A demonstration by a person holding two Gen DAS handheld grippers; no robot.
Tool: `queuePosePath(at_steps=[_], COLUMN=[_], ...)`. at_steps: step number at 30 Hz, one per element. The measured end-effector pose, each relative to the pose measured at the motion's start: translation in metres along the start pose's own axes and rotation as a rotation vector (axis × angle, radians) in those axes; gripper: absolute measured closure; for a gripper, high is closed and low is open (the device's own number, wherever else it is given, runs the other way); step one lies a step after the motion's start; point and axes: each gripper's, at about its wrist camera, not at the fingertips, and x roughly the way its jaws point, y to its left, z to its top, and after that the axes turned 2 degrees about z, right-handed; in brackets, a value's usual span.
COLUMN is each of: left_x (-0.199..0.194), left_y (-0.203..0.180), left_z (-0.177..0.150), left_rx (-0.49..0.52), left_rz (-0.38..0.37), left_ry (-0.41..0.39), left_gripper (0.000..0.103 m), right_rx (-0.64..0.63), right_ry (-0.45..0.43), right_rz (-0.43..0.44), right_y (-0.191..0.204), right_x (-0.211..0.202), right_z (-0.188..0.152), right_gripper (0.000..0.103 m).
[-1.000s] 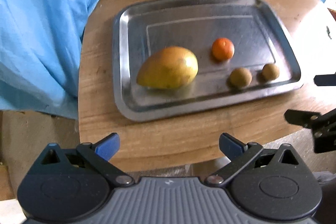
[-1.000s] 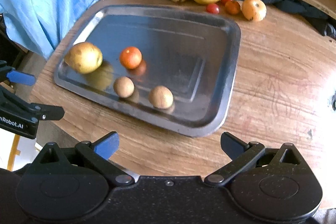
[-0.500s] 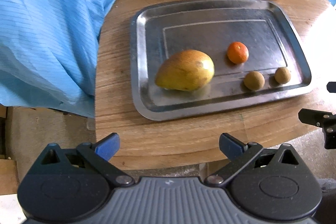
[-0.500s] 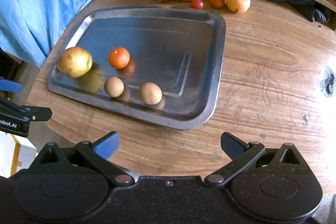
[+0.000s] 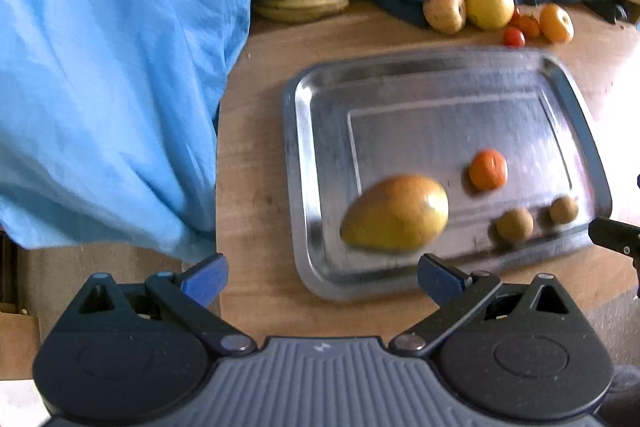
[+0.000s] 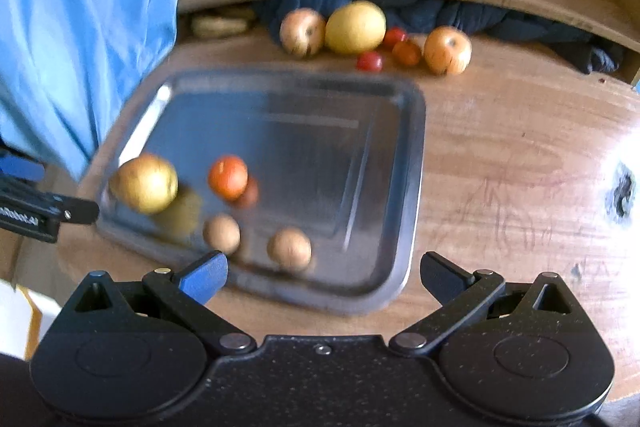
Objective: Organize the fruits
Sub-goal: 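Withdraw both tools from the tray back toward the fruit row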
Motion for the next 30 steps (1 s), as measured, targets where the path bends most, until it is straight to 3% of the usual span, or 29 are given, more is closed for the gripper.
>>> queuePosePath(at_steps=[18,23,30], left_x=[0.019,0.029,0.044], left_y=[-0.009,-0.016,-0.029], left_z=[0.080,0.102,0.128], left_rx=[-0.016,-0.021,0.046], left_rz=[-0.071,-0.108,-0.155], left_ry=[-0.077,-0.089,-0.136], left_gripper=[0.001,0.001,0.001], right_rx=[0.078,0.070,0.023], right_ry=[-0.134,-0.141,-0.134], right_rz=[-0.030,-0.039,-0.034], right_y=[-0.009,-0.009,-0.007], right_x=[0.009,0.017,0.030], right_z=[0.043,0.052,0.068], right_gripper=[0.001,0.001,0.001])
